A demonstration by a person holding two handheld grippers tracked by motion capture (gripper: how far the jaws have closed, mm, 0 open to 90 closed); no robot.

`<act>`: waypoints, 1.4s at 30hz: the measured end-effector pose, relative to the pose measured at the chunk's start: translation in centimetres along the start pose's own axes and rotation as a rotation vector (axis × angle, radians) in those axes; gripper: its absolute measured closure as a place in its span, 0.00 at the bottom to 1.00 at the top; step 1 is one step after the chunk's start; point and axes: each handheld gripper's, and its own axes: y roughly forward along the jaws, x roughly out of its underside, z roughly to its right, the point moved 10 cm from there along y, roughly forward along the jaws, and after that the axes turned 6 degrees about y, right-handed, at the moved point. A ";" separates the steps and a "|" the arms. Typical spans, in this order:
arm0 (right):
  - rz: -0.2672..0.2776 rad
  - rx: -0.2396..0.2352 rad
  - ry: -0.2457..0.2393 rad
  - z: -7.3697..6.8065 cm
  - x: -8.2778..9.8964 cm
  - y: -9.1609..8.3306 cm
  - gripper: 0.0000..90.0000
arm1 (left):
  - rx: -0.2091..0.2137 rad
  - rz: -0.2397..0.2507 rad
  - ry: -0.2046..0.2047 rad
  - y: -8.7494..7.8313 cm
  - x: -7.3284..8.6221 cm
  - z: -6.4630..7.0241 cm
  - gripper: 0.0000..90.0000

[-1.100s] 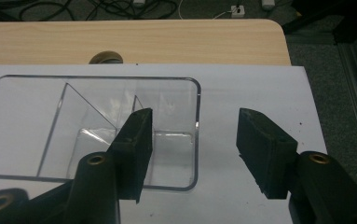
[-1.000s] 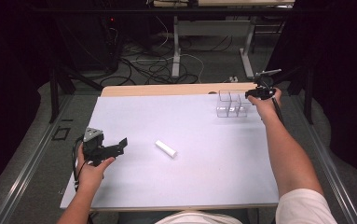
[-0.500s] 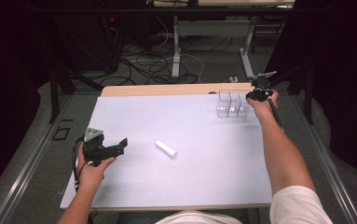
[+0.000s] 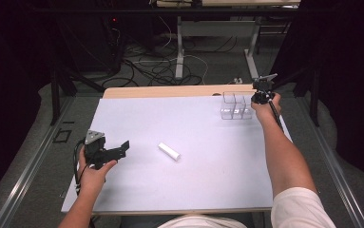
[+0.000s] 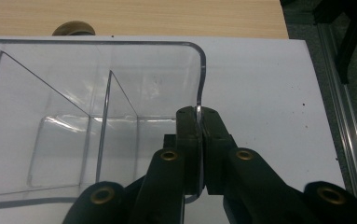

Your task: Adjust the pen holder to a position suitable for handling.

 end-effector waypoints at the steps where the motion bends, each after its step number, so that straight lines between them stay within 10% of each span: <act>1: 0.000 0.000 0.000 0.0 0.0 0.0 0.98 | 0.000 0.000 0.001 0.0 0.0 0.0 0.01; 25: 0.001 -0.011 0.033 -0.5 0.1 -0.8 0.98 | 0.011 -0.015 0.021 0.3 0.2 0.2 0.01; 42: -0.029 -0.095 0.035 -3.7 2.8 -4.2 0.99 | 0.037 -0.009 0.039 0.2 0.0 0.9 0.01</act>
